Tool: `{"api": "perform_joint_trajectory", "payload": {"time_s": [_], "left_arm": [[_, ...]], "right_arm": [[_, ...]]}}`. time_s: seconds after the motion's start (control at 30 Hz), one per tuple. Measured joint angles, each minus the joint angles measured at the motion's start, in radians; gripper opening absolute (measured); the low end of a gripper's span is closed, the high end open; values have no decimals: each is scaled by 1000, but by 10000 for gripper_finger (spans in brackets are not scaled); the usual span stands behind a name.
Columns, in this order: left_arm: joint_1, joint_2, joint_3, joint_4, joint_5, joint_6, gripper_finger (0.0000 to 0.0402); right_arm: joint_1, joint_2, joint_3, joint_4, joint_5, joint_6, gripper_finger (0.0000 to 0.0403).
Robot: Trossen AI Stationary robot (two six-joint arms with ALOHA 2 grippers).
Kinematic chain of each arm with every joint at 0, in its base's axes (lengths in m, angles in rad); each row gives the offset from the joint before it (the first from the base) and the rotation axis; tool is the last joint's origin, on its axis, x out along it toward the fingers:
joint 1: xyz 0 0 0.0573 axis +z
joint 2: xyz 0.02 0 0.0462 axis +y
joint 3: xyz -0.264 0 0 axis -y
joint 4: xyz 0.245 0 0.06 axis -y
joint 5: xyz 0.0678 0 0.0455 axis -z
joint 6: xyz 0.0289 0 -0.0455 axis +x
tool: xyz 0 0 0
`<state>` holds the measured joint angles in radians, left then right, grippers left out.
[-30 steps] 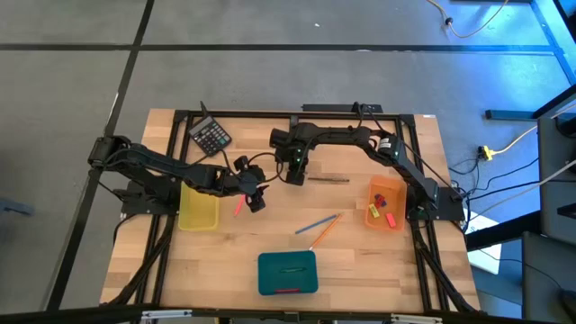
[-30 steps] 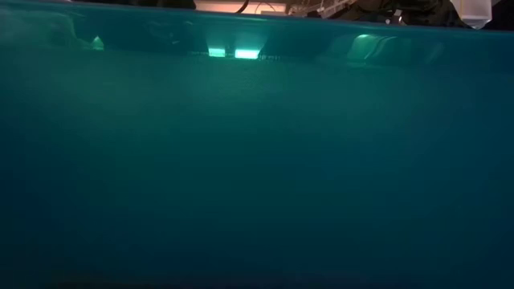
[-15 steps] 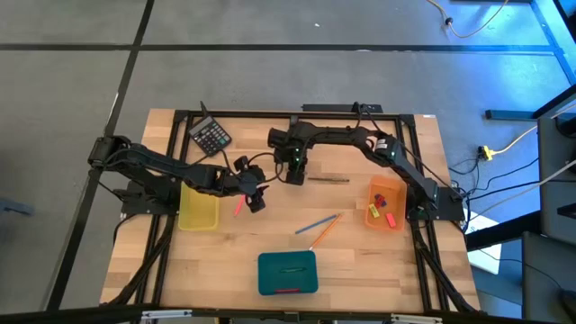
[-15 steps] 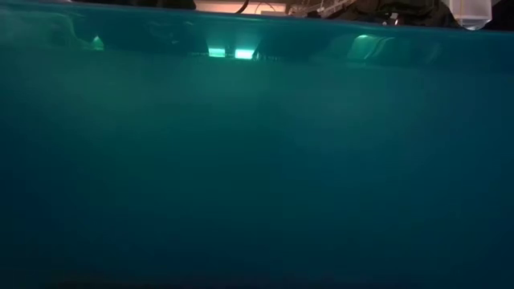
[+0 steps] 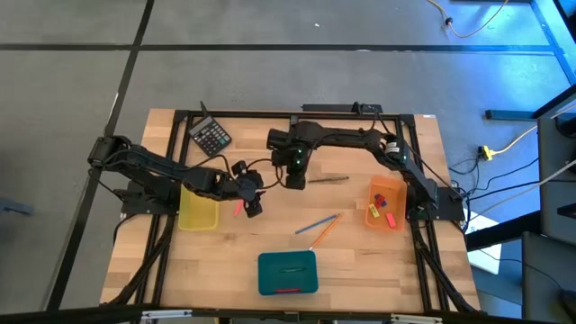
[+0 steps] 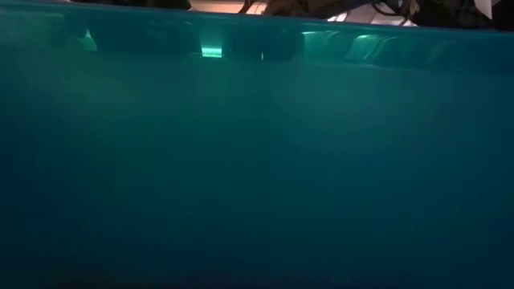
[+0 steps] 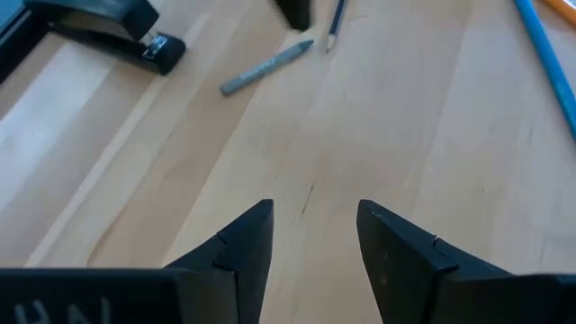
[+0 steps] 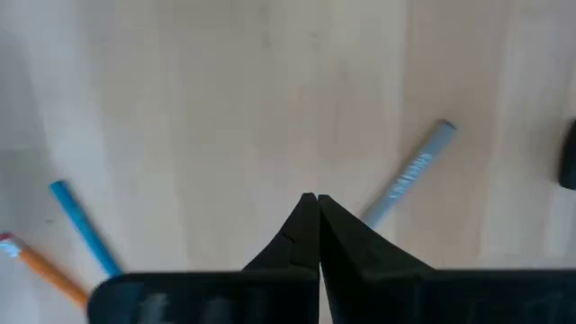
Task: Sort crayons/erasers/pens/pencils in bins
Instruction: Put the gray crayon into the blue bin
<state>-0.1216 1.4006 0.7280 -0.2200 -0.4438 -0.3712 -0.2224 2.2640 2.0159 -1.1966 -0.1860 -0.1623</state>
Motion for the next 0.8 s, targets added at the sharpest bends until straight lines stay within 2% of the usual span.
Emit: {"api": "perform_joint_trajectory", "payload": {"time_s": [0.63, 0.73, 0.8], "left_arm": [[-20, 0, 0, -44, -9, -31, 156], [-18, 1, 0, 4, -13, 18, 156], [-7, 20, 0, 104, -5, 100, 156]], "right_arm": [[223, -28, 2, 25, -46, 128, 4], [244, -30, 3, 13, -20, 159, 6], [258, -35, 3, -40, 0, 173, 11]]}}
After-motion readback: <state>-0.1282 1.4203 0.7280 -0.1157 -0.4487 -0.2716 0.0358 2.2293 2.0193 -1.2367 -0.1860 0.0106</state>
